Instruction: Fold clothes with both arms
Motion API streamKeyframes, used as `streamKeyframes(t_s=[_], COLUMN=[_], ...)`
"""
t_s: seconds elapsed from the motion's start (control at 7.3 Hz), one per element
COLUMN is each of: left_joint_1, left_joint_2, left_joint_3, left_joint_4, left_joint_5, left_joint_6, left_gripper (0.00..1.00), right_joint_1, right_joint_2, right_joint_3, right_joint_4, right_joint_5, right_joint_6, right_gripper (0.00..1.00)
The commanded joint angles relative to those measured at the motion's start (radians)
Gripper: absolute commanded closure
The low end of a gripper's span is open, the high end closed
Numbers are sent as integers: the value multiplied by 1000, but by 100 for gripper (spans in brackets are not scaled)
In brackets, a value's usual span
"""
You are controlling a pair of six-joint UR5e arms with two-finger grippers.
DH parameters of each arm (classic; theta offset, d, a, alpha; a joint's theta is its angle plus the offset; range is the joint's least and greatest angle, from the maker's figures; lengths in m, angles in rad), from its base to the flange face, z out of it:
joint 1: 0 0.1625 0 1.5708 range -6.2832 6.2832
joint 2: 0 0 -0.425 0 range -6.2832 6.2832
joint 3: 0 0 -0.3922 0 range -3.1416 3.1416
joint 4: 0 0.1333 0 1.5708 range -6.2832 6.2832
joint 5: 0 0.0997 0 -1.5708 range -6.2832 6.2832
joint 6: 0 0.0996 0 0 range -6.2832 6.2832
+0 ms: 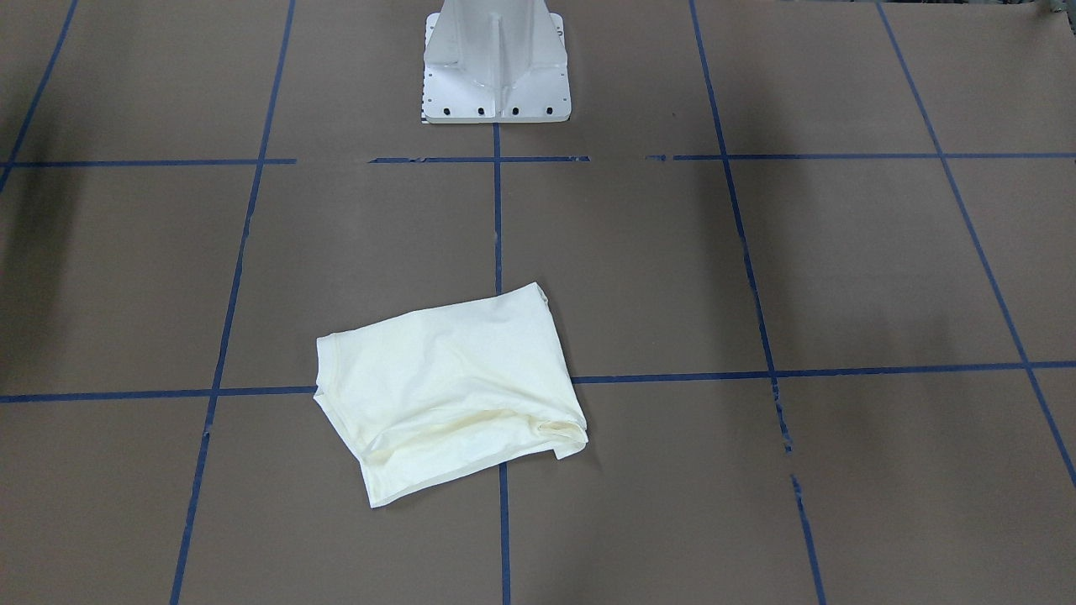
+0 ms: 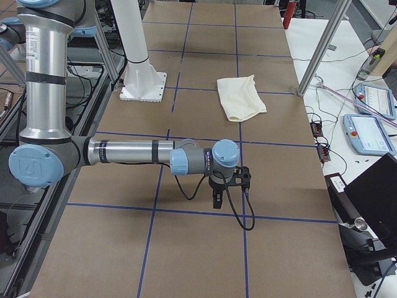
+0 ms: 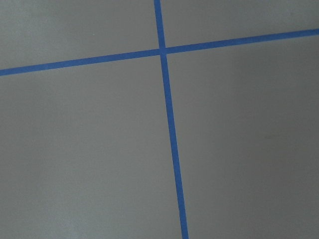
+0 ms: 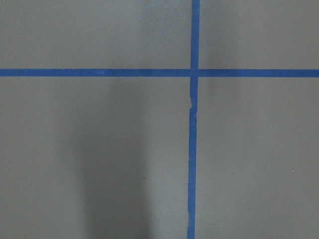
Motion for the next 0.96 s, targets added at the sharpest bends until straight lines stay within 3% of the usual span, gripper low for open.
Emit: streamKeyframes(t_s=[0.0,0.82], left_joint_1=[0,2], left_joint_2=[-4,-11], left_joint_3=[-1,12], left_joint_4=[0,-8], left_joint_5=[-1,-1], left_joint_6=[-1,2], left_gripper=[0,0], right_joint_1=[1,-20], right_joint_2=[-1,17], right_joint_3=[5,-11], right_joint_4=[-1,-26], right_joint_5=[-70,-65], right_joint_6=[-4,-25], right_gripper=[0,0])
